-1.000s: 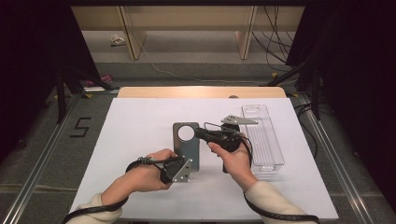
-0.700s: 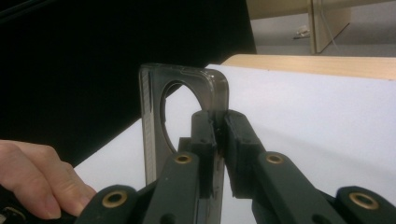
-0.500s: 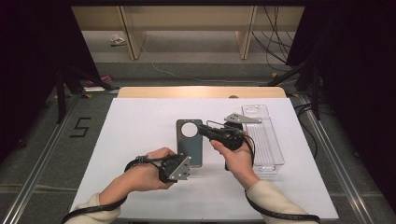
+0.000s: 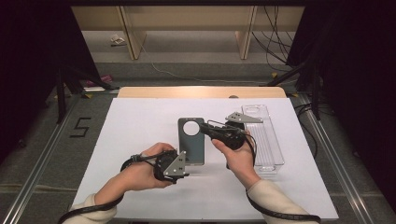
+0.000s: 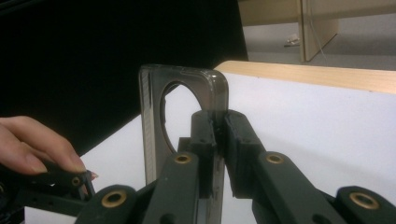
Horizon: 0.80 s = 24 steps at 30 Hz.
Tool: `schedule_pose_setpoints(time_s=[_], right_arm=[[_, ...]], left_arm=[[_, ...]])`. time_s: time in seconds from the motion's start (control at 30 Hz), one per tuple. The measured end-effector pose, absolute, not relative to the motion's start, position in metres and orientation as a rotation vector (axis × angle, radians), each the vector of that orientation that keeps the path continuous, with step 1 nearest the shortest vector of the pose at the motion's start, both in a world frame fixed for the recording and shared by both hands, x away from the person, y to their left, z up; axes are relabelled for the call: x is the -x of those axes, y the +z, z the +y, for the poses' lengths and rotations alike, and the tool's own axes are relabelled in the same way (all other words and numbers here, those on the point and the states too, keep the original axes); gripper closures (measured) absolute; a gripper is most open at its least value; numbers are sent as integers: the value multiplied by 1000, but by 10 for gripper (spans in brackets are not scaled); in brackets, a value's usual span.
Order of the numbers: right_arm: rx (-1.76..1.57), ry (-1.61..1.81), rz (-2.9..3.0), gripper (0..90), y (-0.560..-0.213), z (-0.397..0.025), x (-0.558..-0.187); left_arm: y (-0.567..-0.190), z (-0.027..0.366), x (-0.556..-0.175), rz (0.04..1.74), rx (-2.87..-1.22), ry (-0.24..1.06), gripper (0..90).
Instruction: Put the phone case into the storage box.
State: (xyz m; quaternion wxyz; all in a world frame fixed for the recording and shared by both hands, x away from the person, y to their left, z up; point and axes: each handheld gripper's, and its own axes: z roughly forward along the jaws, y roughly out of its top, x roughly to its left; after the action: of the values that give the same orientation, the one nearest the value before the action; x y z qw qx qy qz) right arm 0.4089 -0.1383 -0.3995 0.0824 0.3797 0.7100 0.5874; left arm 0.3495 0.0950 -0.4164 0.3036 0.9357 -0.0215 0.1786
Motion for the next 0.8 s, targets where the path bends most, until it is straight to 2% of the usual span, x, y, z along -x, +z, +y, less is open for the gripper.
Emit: schedule_pose_setpoints(time_s=[0.07, 0.23, 0.47, 0.8], right_arm=[[-1134, 1749, 2118, 831, -399, -139, -409], [-1132, 1742, 2116, 831, -399, -139, -409], [-1121, 1731, 2110, 831, -398, -140, -409], [-1109, 1709, 2097, 831, -396, -142, -409]], left_arm=[[-416, 96, -348, -36, -2459, 458, 398], [-417, 98, -345, 16, -2420, 421, 303], [-415, 105, -344, 62, -2368, 388, 252], [-410, 118, -340, 136, -2266, 358, 254]])
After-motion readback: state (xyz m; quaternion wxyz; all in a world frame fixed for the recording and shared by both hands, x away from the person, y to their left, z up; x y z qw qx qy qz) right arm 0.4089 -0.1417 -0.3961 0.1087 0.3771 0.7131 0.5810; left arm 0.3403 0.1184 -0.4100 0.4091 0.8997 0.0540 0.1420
